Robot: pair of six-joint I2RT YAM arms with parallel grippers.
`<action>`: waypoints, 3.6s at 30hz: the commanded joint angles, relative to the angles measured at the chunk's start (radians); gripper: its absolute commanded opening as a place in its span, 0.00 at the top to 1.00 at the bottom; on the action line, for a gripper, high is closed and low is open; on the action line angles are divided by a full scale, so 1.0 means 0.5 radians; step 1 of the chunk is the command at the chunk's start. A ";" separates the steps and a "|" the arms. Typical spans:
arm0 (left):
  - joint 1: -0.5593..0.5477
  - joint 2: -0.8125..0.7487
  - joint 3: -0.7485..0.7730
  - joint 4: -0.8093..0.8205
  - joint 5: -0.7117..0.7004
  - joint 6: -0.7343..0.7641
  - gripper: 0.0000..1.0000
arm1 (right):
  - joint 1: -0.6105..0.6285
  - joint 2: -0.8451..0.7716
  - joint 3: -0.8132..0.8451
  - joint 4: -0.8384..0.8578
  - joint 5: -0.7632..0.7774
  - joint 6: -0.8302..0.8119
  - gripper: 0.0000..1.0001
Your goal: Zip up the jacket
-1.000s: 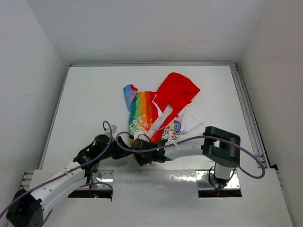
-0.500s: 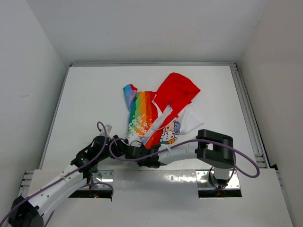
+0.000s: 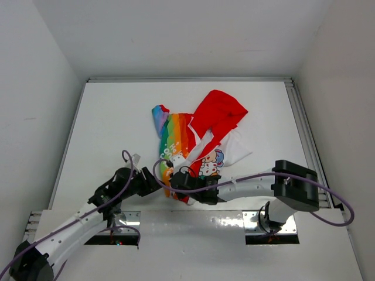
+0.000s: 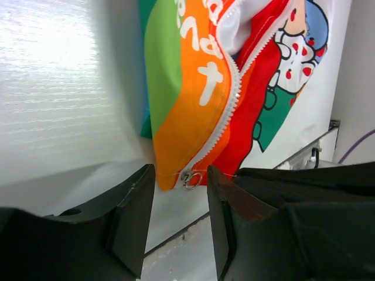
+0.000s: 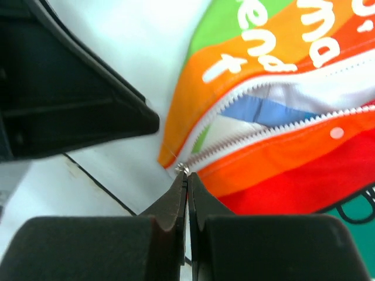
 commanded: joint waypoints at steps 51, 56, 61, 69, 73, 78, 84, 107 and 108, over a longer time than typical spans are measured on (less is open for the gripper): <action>-0.491 0.885 -0.033 0.530 -0.029 0.165 1.00 | -0.197 0.263 -0.336 0.649 -0.533 0.449 0.70; -0.491 0.741 0.001 0.305 -0.173 0.125 0.80 | -0.200 0.018 -0.474 0.686 -0.374 0.397 0.75; -0.491 0.557 0.016 0.138 -0.324 0.058 0.62 | -0.197 -0.179 -0.493 0.468 -0.269 0.269 0.69; -0.491 0.328 0.203 -0.150 -0.725 -0.062 0.66 | -0.197 -0.069 -0.190 0.265 -0.275 -0.056 0.58; -0.491 -0.117 0.366 -0.478 -1.004 -0.084 0.63 | -0.206 0.072 0.004 0.241 -0.287 -0.158 0.58; -0.488 -0.140 0.375 -0.553 -0.984 -0.127 0.62 | -0.277 0.284 0.154 0.363 -0.407 -0.116 0.58; -0.491 -0.127 0.375 -0.561 -0.971 -0.139 0.63 | -0.320 0.444 0.268 0.373 -0.561 0.016 0.59; -0.488 -0.406 0.090 -0.075 -0.760 -0.249 0.47 | -0.719 -0.038 -0.241 1.195 -1.017 0.903 1.00; -0.491 -0.406 0.075 -0.019 -0.744 -0.258 0.47 | -0.725 -0.035 -0.257 1.204 -1.042 0.919 1.00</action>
